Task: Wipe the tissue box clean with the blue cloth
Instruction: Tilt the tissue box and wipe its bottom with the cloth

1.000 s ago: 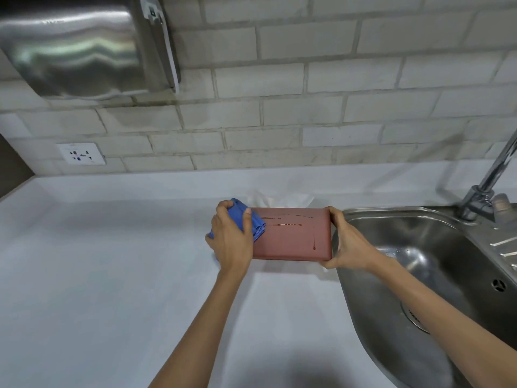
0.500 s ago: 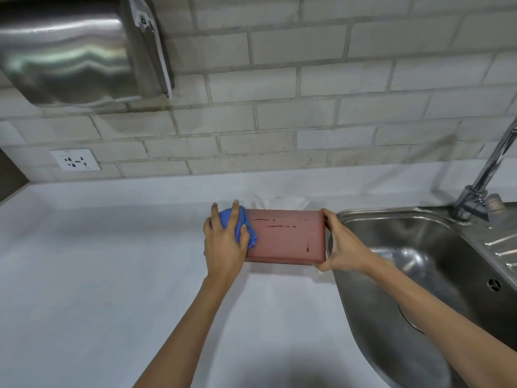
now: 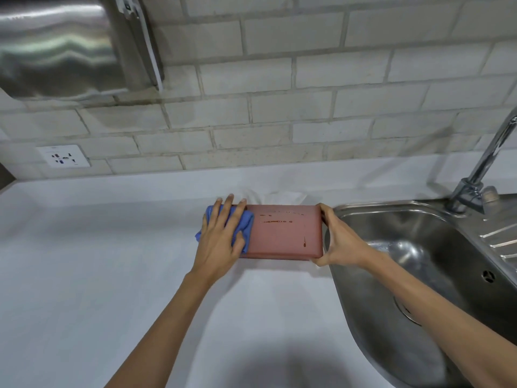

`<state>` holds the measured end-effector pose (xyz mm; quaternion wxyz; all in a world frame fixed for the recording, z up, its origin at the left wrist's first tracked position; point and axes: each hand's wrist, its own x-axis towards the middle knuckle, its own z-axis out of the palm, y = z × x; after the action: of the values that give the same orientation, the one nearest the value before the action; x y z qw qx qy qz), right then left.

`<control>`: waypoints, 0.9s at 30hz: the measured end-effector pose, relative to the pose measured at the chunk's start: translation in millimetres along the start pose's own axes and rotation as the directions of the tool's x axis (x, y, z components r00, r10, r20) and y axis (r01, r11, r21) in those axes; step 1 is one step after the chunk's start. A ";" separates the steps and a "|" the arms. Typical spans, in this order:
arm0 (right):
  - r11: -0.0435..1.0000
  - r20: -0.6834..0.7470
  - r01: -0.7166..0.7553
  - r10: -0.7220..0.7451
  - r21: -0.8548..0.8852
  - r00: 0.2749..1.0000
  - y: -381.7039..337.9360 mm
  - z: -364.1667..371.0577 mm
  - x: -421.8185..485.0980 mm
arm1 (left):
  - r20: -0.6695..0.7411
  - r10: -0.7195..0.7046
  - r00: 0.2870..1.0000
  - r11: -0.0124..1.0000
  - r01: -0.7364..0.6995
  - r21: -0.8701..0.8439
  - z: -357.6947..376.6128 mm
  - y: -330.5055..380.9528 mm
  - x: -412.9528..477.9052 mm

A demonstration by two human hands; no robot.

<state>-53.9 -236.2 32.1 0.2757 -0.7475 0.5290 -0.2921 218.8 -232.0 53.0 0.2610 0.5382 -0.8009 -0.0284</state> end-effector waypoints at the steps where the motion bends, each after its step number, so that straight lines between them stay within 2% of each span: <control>1: 1.000 -0.001 0.001 -0.001 -0.004 1.000 0.3 0.2 0.1 | -0.025 -0.053 0.998 0.997 0.051 -0.060 -0.3 2.7 6.9; 3: 1.000 -0.006 0.001 -0.001 -0.007 1.000 1.3 0.3 0.8 | -0.084 -0.148 0.985 0.985 0.139 -0.097 3.8 5.7 14.3; 6: 1.000 -0.007 -0.016 0.016 0.006 1.000 2.3 -0.1 2.4 | -0.150 -0.286 0.947 0.949 0.301 0.093 15.8 7.8 8.0; 8: 1.000 -0.006 -0.019 0.019 0.009 1.000 2.0 -0.1 2.3 | -0.143 -0.415 0.898 0.907 0.422 0.018 19.8 18.1 8.1; 10: 1.000 -0.002 -0.019 0.019 0.010 1.000 1.7 -0.1 1.7 | -0.140 -0.483 0.865 0.876 0.474 -0.092 24.7 31.3 15.6; 12: 1.000 -0.008 -0.015 0.015 0.006 1.000 1.8 0.3 1.8 | -0.158 -0.421 0.893 0.907 0.420 -0.038 28.9 39.0 19.1; 15: 1.000 -0.019 -0.014 0.014 0.016 1.000 2.3 -0.7 2.8 | -0.141 -0.111 0.984 0.989 0.124 0.085 31.3 33.1 2.9; 17: 1.000 -0.011 -0.016 0.016 0.020 1.000 2.6 -1.2 3.2 | -0.116 0.079 0.990 0.991 -0.065 0.120 32.7 20.0 -16.1; 18: 1.000 -0.007 -0.019 0.019 0.018 1.000 3.1 -0.7 3.2 | -0.101 0.129 0.986 0.985 -0.116 0.128 31.6 11.6 -23.6; 20: 1.000 -0.005 -0.025 0.025 0.015 1.000 3.9 0.8 2.7 | -0.117 0.142 0.983 0.986 -0.130 0.105 25.6 -2.5 -25.3; 23: 0.999 -0.005 -0.030 0.030 0.023 1.000 3.4 2.1 3.5 | -0.140 -0.059 0.988 0.998 0.054 -0.040 13.1 1.6 0.2; 24: 0.999 -0.003 -0.030 0.030 0.026 1.000 2.9 2.4 3.8 | -0.131 -0.087 0.987 0.995 0.082 -0.050 11.9 9.0 9.4; 27: 0.999 -0.003 -0.036 0.036 0.041 0.999 1.2 1.8 4.5 | -0.078 0.035 0.996 0.998 -0.031 0.050 22.2 30.0 15.6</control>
<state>-52.1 -240.7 30.7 0.2950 -0.7315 0.5367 -0.2995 179.0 -238.3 49.7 0.2798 0.5317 -0.7992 0.0168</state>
